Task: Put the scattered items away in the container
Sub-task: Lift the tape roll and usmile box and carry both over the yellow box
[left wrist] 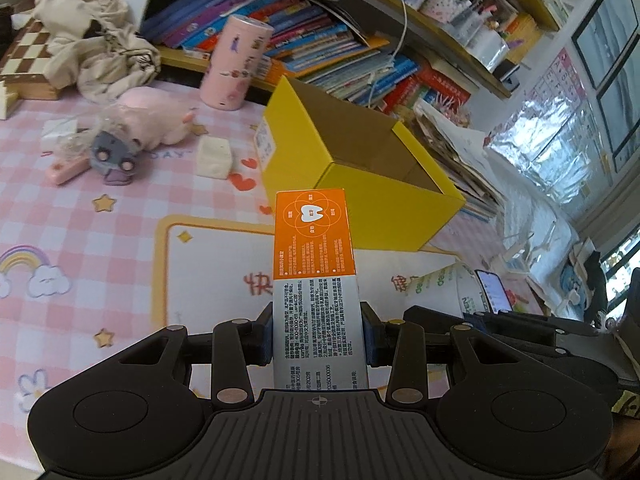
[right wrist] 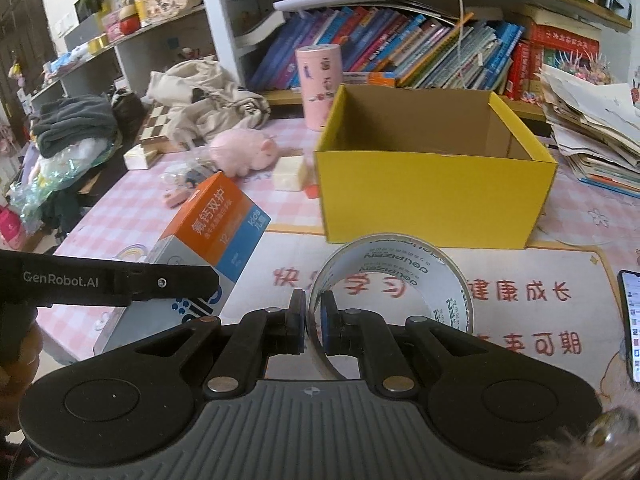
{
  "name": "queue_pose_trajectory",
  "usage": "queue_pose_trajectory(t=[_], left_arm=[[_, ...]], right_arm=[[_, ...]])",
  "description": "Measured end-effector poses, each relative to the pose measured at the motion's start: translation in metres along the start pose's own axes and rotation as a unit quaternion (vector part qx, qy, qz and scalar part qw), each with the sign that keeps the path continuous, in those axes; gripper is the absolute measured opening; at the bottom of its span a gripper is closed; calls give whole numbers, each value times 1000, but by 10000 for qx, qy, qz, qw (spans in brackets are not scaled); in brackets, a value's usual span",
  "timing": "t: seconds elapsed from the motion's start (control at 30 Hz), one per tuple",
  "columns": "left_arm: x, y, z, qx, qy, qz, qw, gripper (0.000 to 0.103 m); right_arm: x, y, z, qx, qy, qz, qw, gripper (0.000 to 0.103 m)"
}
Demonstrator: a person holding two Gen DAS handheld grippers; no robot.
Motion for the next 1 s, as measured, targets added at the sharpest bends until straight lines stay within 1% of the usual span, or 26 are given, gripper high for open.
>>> queue_pose_trajectory(t=[0.33, 0.47, 0.57, 0.67, 0.77, 0.87, 1.0], left_arm=[[36, -18, -32, 101, 123, 120, 9998, 39], [48, -29, -46, 132, 83, 79, 9998, 39], [50, -39, -58, 198, 57, -20, 9998, 39], [45, -52, -72, 353, 86, -255, 9990, 39], [41, -68, -85, 383, 173, -501, 9979, 39], [42, -84, -97, 478, 142, -672, 9965, 39], [50, -105, -108, 533, 33, -786, 9955, 39]], right_arm=[[7, -15, -50, 100, 34, 122, 9999, 7], [8, -27, -69, 68, 16, 62, 10000, 7], [2, -38, -79, -63, -25, -156, 9999, 7], [-7, -54, -89, -258, -128, -483, 9984, 7], [-15, -72, -101, -363, -228, -776, 9961, 7], [-20, -91, -113, -479, -324, -937, 9939, 7], [-18, -117, -128, -661, -463, -1096, 9907, 7]])
Point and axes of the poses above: each gripper's, at about its wrist camera, not at the fingertips, and x roughly the way its jaws point, z to its left, y to its underside, the point moved 2 cm from there along x, roughly the way its jaws point, and after that the axes turned 9 degrees about -y, right-handed, at the moved point
